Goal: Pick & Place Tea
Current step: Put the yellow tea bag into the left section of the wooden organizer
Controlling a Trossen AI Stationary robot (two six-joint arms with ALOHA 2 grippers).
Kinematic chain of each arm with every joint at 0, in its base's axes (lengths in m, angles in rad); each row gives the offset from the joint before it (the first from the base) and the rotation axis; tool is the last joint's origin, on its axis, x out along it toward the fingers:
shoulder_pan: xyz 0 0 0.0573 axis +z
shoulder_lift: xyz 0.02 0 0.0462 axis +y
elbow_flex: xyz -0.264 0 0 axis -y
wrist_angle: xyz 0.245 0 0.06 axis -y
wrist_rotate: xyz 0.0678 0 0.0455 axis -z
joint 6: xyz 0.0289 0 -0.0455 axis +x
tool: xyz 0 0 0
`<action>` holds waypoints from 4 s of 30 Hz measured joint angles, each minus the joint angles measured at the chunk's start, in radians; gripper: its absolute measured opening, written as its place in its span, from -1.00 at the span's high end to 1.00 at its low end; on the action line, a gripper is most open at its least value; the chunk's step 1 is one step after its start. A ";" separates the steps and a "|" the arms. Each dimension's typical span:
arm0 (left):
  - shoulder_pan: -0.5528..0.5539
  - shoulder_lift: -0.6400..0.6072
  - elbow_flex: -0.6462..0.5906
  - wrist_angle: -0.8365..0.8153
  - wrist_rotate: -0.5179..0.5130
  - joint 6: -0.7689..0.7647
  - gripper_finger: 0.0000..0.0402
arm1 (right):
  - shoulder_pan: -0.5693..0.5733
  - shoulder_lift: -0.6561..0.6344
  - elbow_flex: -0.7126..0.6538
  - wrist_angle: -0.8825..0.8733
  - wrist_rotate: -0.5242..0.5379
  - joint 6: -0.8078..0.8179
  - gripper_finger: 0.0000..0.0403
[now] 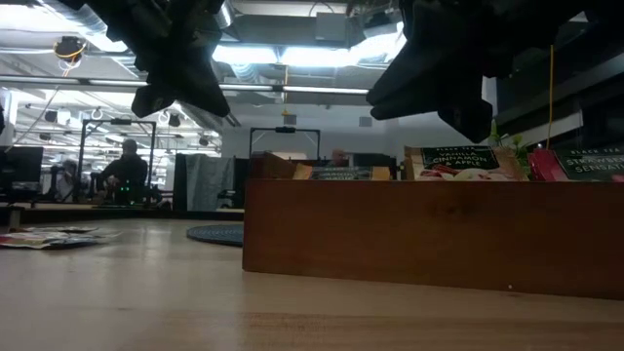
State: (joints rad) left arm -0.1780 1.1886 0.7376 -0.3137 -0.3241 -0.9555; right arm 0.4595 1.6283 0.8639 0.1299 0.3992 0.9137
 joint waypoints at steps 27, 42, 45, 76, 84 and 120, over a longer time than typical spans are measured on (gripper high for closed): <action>-0.286 0.000 0.000 -0.423 0.339 0.026 0.98 | -0.103 -0.015 0.183 0.055 -0.167 -0.139 0.65; -0.372 0.206 -0.001 -0.415 0.160 0.230 0.98 | -0.189 0.153 0.343 0.057 -0.240 -0.004 0.64; -0.372 0.265 -0.001 -0.397 0.160 0.269 0.98 | -0.204 0.197 0.379 0.057 -0.260 0.002 0.64; -0.365 0.302 -0.230 0.179 -0.037 0.084 0.98 | -0.415 0.443 0.388 0.054 -0.622 0.283 0.64; -0.316 0.304 -0.231 0.220 -0.013 0.112 0.98 | -0.417 0.497 0.388 0.078 -0.634 0.259 0.54; -0.302 0.384 -0.225 0.376 0.105 0.105 0.98 | -0.445 0.607 0.583 -0.115 -0.600 0.018 0.12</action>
State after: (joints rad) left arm -0.4803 1.5730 0.5129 0.0627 -0.2187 -0.8501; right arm 0.0144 2.2349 1.4465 0.0152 -0.2009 0.9314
